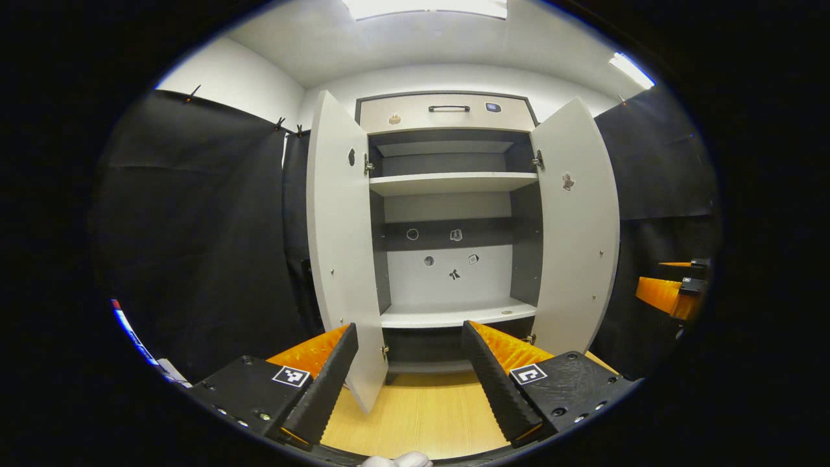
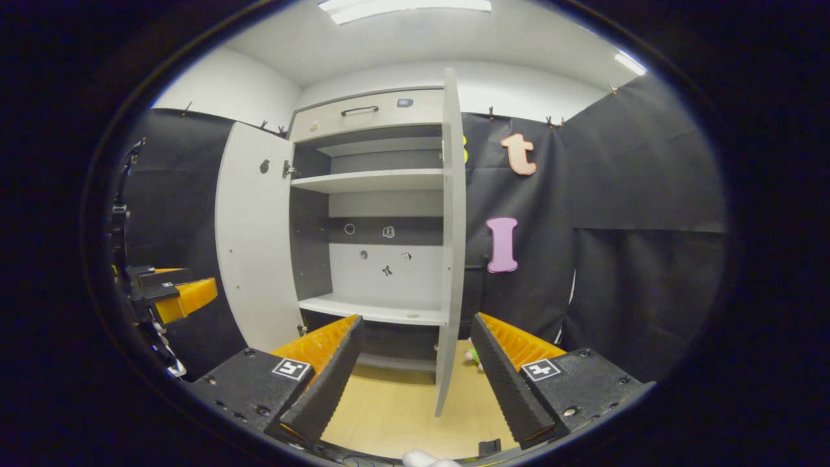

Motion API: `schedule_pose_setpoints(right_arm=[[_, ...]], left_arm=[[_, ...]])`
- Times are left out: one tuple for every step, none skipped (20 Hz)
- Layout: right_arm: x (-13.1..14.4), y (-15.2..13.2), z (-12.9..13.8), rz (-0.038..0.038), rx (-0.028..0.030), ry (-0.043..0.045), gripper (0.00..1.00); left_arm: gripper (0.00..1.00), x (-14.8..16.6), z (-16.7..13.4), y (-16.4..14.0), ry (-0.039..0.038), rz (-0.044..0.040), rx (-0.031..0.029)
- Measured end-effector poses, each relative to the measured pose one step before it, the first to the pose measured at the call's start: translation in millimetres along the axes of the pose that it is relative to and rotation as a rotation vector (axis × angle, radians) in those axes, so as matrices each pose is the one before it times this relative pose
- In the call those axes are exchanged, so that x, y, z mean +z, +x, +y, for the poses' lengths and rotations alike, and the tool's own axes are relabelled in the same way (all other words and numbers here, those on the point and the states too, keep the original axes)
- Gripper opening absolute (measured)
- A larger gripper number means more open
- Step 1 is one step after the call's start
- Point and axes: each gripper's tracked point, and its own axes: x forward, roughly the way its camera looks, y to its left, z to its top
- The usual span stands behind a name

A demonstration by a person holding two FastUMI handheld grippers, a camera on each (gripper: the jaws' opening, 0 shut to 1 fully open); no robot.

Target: Open the right door of the double-door shoe cabinet with the right hand, and open the left door with the left hand.

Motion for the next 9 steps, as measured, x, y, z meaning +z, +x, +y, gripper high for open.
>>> schedule_pose_setpoints(right_arm=[[0.35, 0.37, -0.96, 0.00192, -0.00637, 0.00145, 1.0], [-0.6, -0.66, -2.24, -0.00095, -0.00827, -0.00135, 1.0], [0.61, -0.04, -0.82, -0.0007, -0.00568, -0.00392, 1.0], [0.58, 0.37, 0.16, -0.00201, -0.00452, -0.0029, 1.0], [0.89, 0.26, 0.64, -0.00214, -0.00275, -0.0014, 1.0], [0.98, 0.64, 0.12, -0.00218, -0.00419, 0.00042, 1.0], [1.33, 0.59, 0.71, 0.0004, -0.00276, 0.00168, 1.0], [-0.65, 0.19, 0.09, 0.0002, -0.00124, 0.00206, 1.0], [1.16, 0.45, 0.31, -0.00175, -0.00335, 0.00216, 1.0]], left_arm=[[0.96, 0.73, -2.05, -3.6, 0.00845, -0.00223, -0.00302], [0.96, -0.36, 0.38, -1.61, 0.00323, 0.00114, -0.00112], [0.96, 0.34, 0.83, -1.03, 0.00218, -0.00046, -0.00254], [0.96, 0.53, 1.4, -0.4, -0.00023, -0.00109, -0.00208], [0.96, 0.87, 1.46, -0.38, -0.00334, 0.00074, -0.00104], [0.96, 1.24, 0.93, 0.65, -0.00322, -0.00189, -0.0015], [0.96, -0.22, 0.68, -0.14, -0.00114, 0.00129, 0.00032], [0.96, 0.95, 0.6, 0.55, 0.00067, -0.00376, -0.00063], [0.96, 0.32, 0.96, 0.02, 0.00029, 0.00024, 0.00171]])
